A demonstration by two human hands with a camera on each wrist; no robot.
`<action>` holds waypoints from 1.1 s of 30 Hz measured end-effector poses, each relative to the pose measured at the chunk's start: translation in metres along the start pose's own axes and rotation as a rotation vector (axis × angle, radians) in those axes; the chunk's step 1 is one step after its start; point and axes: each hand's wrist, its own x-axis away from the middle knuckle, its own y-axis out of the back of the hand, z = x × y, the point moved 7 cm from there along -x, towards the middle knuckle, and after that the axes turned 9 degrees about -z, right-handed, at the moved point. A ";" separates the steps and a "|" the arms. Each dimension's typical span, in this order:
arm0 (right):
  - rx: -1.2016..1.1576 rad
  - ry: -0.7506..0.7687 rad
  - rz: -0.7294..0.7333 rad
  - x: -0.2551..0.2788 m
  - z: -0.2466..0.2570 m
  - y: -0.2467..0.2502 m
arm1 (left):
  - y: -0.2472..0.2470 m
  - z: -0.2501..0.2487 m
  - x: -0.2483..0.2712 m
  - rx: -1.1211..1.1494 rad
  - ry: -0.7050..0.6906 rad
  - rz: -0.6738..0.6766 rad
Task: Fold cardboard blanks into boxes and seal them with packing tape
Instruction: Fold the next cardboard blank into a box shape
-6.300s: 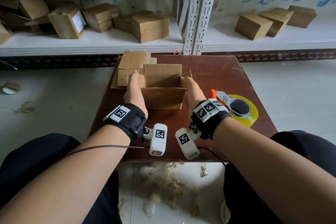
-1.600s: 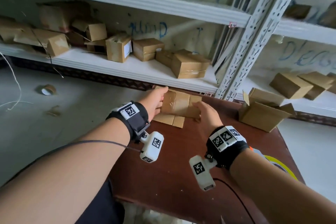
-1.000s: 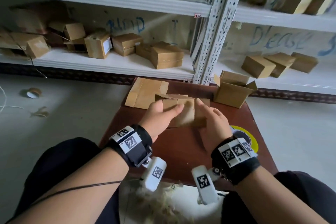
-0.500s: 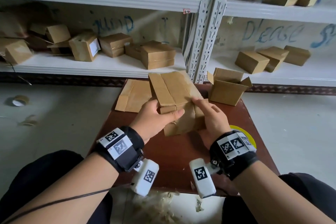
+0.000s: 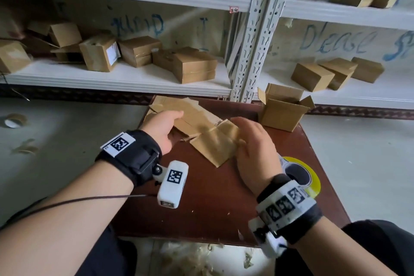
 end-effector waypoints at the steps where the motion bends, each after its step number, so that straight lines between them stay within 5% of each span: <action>1: 0.132 0.161 0.055 0.005 0.013 -0.004 | 0.001 0.000 -0.001 0.016 0.003 -0.017; 3: 0.261 0.334 0.183 0.020 0.032 -0.016 | 0.002 0.000 -0.005 0.047 0.008 -0.019; 5: 0.226 0.292 0.263 0.028 0.034 -0.020 | 0.000 0.000 -0.004 0.062 0.006 0.009; 12: 0.029 0.280 0.069 0.006 0.030 0.011 | -0.009 -0.002 0.019 0.051 -0.032 0.108; 16: -0.137 0.180 -0.036 -0.001 0.014 0.024 | -0.004 -0.018 0.021 -0.097 -0.288 0.060; 21: -0.236 0.043 -0.127 -0.013 -0.013 0.043 | -0.015 -0.045 0.036 -0.167 -0.597 0.416; 26: -0.438 0.033 -0.050 -0.023 -0.004 0.045 | -0.007 -0.057 0.041 -0.307 -0.940 0.431; 30: -0.454 0.038 0.041 -0.038 0.004 0.042 | -0.003 -0.057 0.036 -0.344 -1.026 0.336; 33: -0.458 0.020 0.086 -0.047 -0.001 0.042 | -0.010 -0.054 0.045 -0.319 -1.044 0.386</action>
